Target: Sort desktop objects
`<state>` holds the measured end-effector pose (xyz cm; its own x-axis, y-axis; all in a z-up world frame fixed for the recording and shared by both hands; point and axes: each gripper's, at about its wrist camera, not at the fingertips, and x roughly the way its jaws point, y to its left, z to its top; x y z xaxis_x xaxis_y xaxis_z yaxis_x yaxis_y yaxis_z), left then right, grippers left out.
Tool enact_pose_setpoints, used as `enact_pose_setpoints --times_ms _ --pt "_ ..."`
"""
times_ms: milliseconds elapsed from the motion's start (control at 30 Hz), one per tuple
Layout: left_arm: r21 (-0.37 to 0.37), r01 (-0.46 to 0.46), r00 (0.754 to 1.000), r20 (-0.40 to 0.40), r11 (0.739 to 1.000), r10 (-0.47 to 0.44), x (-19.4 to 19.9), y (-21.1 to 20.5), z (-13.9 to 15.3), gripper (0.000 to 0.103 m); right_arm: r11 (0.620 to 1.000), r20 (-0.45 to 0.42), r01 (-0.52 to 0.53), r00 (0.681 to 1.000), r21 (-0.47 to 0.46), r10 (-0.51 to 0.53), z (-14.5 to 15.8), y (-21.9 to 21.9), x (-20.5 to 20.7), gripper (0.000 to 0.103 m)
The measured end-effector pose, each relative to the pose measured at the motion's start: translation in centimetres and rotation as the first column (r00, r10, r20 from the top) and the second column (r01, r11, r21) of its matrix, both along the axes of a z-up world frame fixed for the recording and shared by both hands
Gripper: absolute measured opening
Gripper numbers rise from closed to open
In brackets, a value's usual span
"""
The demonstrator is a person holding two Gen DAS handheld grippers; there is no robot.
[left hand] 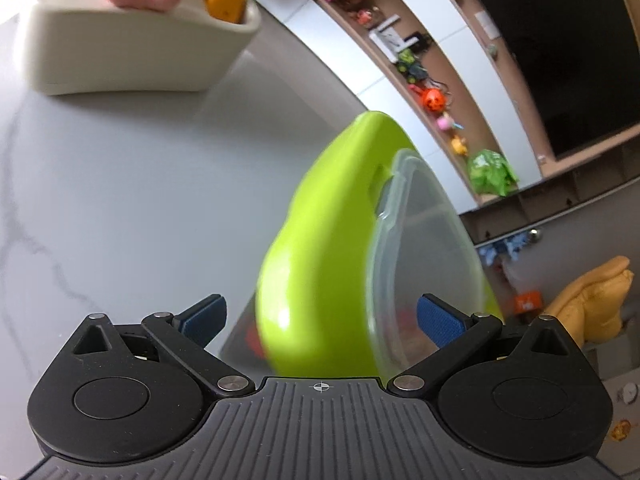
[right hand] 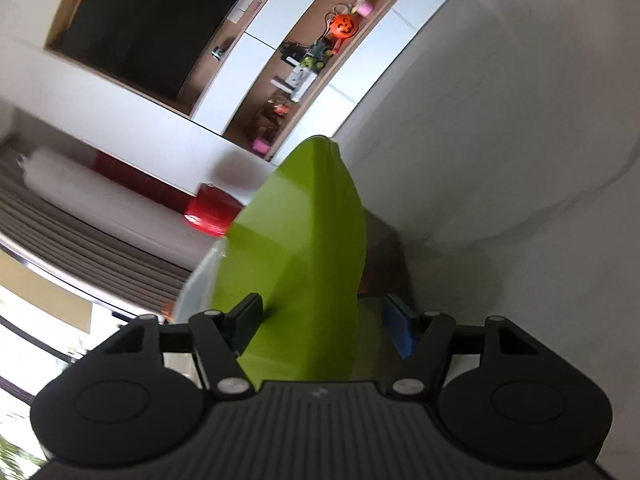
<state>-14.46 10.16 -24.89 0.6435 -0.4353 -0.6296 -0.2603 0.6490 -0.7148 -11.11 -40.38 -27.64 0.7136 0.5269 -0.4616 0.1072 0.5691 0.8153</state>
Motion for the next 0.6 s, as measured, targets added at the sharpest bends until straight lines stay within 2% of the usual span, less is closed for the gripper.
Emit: enact_pose_setpoints --times_ms 67,100,133,167,267,600 --pt "0.039 0.031 0.999 0.006 0.999 -0.031 0.7 -0.6 0.5 0.1 1.0 0.012 -0.018 1.0 0.018 0.018 -0.4 0.1 0.1 0.057" --pt "0.061 0.047 0.999 0.015 0.997 -0.048 0.8 -0.8 1.0 0.095 0.999 0.028 -0.04 0.999 0.017 0.039 -0.3 0.2 0.3 0.053" --pt "0.082 0.063 0.998 0.024 0.995 -0.065 0.7 -1.1 1.5 0.089 0.999 0.032 -0.051 0.998 0.011 0.05 -0.1 0.3 0.5 0.052" --pt "0.085 0.071 0.997 0.023 0.994 -0.073 0.5 -1.3 1.7 0.089 0.998 0.023 -0.058 0.998 0.005 0.058 0.1 0.3 0.6 0.052" --pt "0.072 0.085 0.996 0.008 0.994 -0.085 -0.3 -1.6 1.9 0.088 0.996 -0.015 -0.078 0.997 0.031 0.078 -0.2 -0.1 0.7 0.052" --pt "0.08 0.091 0.995 0.039 0.993 -0.094 -2.1 -3.1 1.7 0.086 0.993 -0.008 -0.108 0.994 -0.053 0.108 0.8 -1.5 0.3 0.055"
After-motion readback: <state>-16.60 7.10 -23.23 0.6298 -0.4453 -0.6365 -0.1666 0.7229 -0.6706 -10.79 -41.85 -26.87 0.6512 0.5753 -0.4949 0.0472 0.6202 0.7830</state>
